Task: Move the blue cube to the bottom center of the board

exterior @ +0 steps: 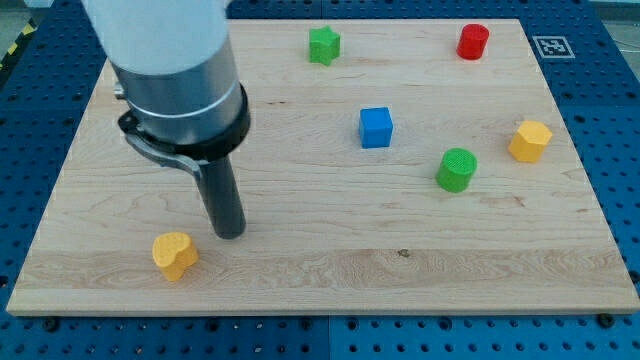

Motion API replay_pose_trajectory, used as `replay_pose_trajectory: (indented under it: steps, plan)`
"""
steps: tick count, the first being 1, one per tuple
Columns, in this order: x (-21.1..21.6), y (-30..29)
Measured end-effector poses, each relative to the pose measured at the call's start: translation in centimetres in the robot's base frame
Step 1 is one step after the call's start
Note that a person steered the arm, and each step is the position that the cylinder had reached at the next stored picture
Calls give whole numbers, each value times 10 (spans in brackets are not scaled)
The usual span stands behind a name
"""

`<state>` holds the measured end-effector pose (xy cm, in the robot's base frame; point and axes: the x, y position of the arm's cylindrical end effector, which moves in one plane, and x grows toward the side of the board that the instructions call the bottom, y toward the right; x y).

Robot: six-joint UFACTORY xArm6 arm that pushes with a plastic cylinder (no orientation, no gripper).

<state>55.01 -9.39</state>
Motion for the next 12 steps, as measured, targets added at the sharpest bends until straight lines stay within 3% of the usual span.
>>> replay_pose_trajectory:
  steps: [4, 5, 7, 11, 12]
  plan:
    - [17, -63]
    - [16, -46]
    - [-26, 52]
    - [-195, 91]
    - [-211, 150]
